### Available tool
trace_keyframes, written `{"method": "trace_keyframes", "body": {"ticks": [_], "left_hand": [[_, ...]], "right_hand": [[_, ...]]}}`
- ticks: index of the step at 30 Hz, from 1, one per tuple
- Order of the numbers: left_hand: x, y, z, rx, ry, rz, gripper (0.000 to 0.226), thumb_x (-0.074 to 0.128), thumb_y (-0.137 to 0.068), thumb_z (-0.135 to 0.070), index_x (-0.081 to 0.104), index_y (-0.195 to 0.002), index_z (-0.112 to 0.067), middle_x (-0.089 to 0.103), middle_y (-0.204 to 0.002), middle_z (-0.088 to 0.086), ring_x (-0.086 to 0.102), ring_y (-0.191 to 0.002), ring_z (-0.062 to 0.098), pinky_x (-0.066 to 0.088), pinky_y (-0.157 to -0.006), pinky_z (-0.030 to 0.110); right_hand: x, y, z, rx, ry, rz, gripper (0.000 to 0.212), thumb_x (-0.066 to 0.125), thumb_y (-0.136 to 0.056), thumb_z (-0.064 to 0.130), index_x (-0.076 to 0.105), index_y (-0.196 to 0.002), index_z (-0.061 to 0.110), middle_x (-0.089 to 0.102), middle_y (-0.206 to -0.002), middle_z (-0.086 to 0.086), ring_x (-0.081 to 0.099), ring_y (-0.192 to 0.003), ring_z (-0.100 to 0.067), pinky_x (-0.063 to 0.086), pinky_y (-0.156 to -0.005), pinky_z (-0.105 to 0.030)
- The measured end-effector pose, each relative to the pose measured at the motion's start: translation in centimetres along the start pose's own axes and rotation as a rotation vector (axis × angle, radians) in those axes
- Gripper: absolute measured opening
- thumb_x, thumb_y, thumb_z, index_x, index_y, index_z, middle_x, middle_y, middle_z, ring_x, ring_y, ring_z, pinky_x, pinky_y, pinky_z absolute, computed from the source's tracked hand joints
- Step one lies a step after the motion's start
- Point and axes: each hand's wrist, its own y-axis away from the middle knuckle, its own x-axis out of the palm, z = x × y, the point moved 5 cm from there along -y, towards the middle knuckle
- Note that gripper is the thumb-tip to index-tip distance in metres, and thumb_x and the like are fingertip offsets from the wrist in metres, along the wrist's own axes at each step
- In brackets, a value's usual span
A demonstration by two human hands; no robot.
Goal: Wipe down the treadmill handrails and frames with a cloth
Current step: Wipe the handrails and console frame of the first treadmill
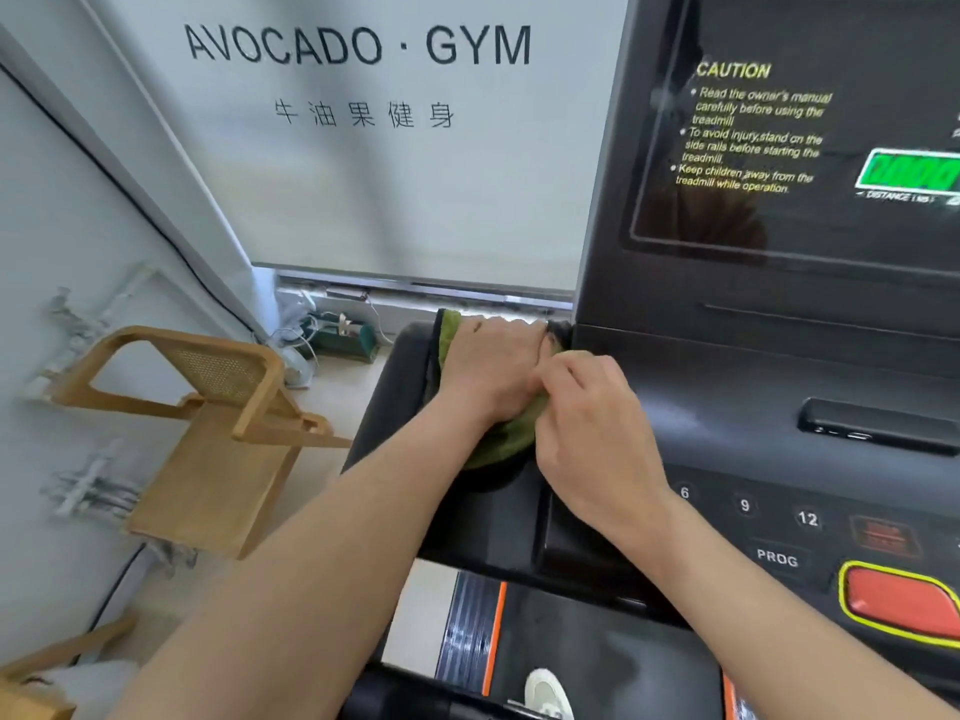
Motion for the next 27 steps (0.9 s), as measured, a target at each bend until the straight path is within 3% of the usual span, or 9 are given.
{"method": "trace_keyframes", "body": {"ticks": [2,4,7,10,14,17,20,23,27], "left_hand": [[0.6,3.5,-0.5,0.079,-0.021,0.073,0.070,0.001,-0.088,-0.047,0.032,-0.145,-0.023,0.033,-0.154,0.001,0.025,-0.143,0.024,0.016,-0.117,0.047],[1.1,7.4,-0.7,0.134,-0.001,0.110,0.076,-0.009,-0.085,-0.049,0.000,-0.155,-0.022,0.002,-0.164,0.000,-0.006,-0.150,0.020,0.000,-0.120,0.049],[1.4,12.2,-0.5,0.133,0.045,0.042,0.066,0.003,-0.095,-0.048,0.013,-0.155,-0.025,0.011,-0.163,0.001,0.001,-0.151,0.020,0.006,-0.120,0.052],[1.9,13.6,0.7,0.052,0.064,-0.013,0.060,0.015,-0.097,-0.049,0.026,-0.153,-0.029,0.020,-0.162,-0.003,0.008,-0.150,0.017,0.007,-0.120,0.051],[1.1,9.6,3.4,-0.103,0.019,-0.005,0.063,0.013,-0.097,-0.051,0.006,-0.156,-0.028,0.009,-0.164,-0.005,-0.002,-0.150,0.017,-0.002,-0.118,0.048],[0.6,6.2,4.8,-0.138,0.027,0.046,0.066,0.017,-0.096,-0.055,-0.001,-0.155,-0.030,0.001,-0.164,-0.008,-0.010,-0.149,0.017,0.001,-0.119,0.053],[0.3,3.8,6.0,-0.189,0.053,0.056,0.069,0.026,-0.097,-0.056,0.009,-0.156,-0.024,0.010,-0.162,-0.001,0.001,-0.149,0.024,0.018,-0.116,0.054],[0.0,2.1,7.8,-0.262,0.122,0.053,0.070,0.041,-0.094,-0.058,0.026,-0.151,-0.020,0.036,-0.148,0.007,0.028,-0.138,0.032,0.037,-0.104,0.046],[0.2,3.2,10.3,-0.452,0.447,0.045,0.070,0.053,-0.083,-0.056,0.028,-0.146,-0.039,0.053,-0.137,0.007,0.053,-0.121,0.032,0.040,-0.088,0.036]], "right_hand": [[-0.7,-1.3,0.2,0.084,-0.186,-0.014,0.032,0.044,-0.078,0.001,0.065,-0.102,0.008,0.061,-0.103,-0.006,0.051,-0.091,-0.021,0.040,-0.081,-0.022],[-0.1,-2.6,0.6,0.126,-0.216,0.081,0.037,0.045,-0.084,0.000,0.060,-0.118,0.007,0.057,-0.117,-0.009,0.052,-0.106,-0.023,0.032,-0.089,-0.016],[2.6,-4.2,1.6,0.113,-0.082,0.285,0.040,0.045,-0.088,0.005,0.050,-0.128,0.005,0.050,-0.126,-0.014,0.047,-0.118,-0.032,0.032,-0.099,-0.029],[6.0,-4.9,1.8,0.145,0.173,0.475,0.042,0.039,-0.097,0.027,0.041,-0.131,0.001,0.042,-0.135,-0.021,0.035,-0.126,-0.038,0.024,-0.109,-0.041],[9.0,-6.7,1.2,0.215,0.220,0.496,0.063,0.016,-0.097,0.048,0.038,-0.140,0.007,0.031,-0.150,-0.022,0.021,-0.141,-0.037,0.018,-0.116,-0.048],[9.7,-8.7,0.5,0.290,0.124,0.478,0.054,0.016,-0.098,0.046,0.046,-0.133,0.018,0.042,-0.144,-0.012,0.032,-0.136,-0.032,0.024,-0.110,-0.048],[10.6,-10.7,-0.4,0.387,-0.007,0.580,0.056,0.019,-0.094,0.054,0.040,-0.138,0.025,0.045,-0.143,-0.010,0.042,-0.130,-0.034,0.030,-0.102,-0.051],[11.5,-12.6,-0.6,0.419,-0.148,0.569,0.060,0.023,-0.093,0.054,0.037,-0.141,0.023,0.044,-0.146,-0.013,0.041,-0.131,-0.034,0.034,-0.103,-0.049],[11.5,-12.3,1.4,0.279,-0.019,0.454,0.049,0.022,-0.096,0.044,0.047,-0.133,0.024,0.048,-0.140,-0.007,0.039,-0.130,-0.031,0.033,-0.102,-0.050]]}}
